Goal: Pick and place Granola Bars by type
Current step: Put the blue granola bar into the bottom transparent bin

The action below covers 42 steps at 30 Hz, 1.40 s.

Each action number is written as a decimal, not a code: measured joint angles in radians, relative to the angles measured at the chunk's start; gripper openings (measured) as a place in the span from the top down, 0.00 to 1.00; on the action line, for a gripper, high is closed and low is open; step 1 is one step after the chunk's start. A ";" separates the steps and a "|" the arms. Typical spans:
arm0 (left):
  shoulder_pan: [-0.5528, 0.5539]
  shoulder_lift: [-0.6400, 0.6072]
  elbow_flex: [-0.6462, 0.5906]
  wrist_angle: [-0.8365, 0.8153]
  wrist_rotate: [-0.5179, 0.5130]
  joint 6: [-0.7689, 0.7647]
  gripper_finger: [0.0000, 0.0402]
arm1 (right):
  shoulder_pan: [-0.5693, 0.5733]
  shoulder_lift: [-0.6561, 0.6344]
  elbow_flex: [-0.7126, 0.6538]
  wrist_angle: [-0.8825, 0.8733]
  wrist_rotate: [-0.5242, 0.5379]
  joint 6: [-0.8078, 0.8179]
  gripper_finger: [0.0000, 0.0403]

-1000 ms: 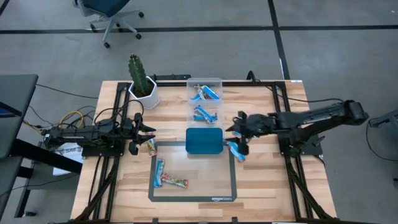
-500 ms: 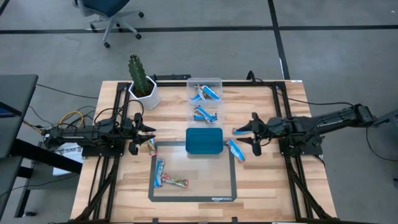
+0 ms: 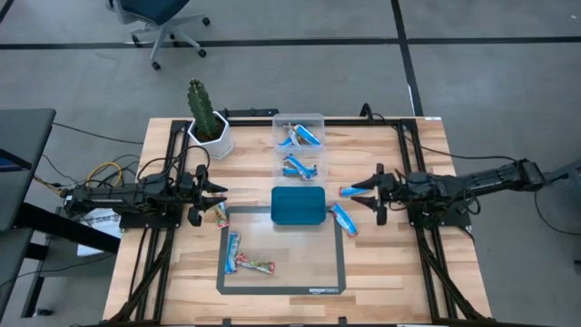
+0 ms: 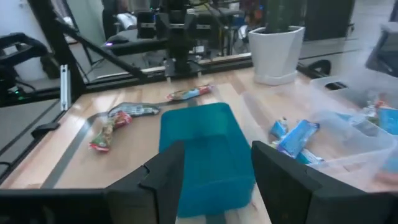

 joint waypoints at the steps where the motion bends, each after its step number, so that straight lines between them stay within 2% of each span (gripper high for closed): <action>1: 0.000 0.000 0.000 0.000 0.000 0.000 0.68 | -0.004 -0.020 -0.006 -0.010 0.001 0.000 0.56; 24: 0.000 0.000 0.000 0.000 0.000 0.000 0.68 | -0.020 -0.327 -0.150 -0.075 0.000 0.000 0.58; 35: 0.000 0.000 0.000 0.000 0.000 0.000 0.68 | -0.020 -0.392 -0.150 -0.124 -0.003 -0.003 0.58; 42: 0.000 0.000 0.000 0.000 0.000 0.000 0.68 | -0.004 -0.390 -0.151 -0.129 -0.031 -0.095 0.58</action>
